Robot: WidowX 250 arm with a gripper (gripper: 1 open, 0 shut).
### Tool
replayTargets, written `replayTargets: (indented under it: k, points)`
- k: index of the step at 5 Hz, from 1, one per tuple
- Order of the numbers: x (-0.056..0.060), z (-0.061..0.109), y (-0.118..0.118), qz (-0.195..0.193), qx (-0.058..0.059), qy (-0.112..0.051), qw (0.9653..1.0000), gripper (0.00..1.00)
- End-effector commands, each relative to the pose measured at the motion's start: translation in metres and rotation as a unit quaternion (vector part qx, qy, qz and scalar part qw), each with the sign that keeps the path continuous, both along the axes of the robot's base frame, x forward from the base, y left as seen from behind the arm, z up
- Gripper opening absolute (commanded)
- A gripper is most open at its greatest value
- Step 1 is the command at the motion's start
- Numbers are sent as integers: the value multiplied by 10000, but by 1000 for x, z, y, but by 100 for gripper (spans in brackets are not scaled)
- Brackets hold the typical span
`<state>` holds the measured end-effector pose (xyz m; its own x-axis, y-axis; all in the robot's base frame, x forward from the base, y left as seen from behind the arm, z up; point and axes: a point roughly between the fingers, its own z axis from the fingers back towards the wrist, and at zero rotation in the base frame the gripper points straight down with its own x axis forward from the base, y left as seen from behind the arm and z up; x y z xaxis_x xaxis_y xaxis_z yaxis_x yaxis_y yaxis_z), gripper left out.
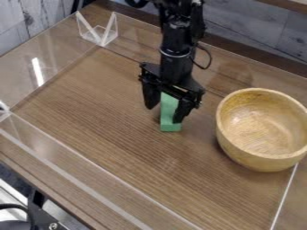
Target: Put green stick into wooden bowl
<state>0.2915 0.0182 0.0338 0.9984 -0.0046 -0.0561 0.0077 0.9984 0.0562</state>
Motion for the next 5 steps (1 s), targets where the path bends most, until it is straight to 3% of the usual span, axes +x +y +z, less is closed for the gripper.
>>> replayTargets:
  k: [1, 3, 4, 5]
  points:
    - [4, -2, 2, 39, 64, -98, 9999, 100]
    - [5, -13, 2, 103, 105, -73, 9999, 100]
    - [4, -12, 3, 130, 66, -74, 9999, 0]
    - [2, -8, 5, 162, 17, -62, 9998, 0]
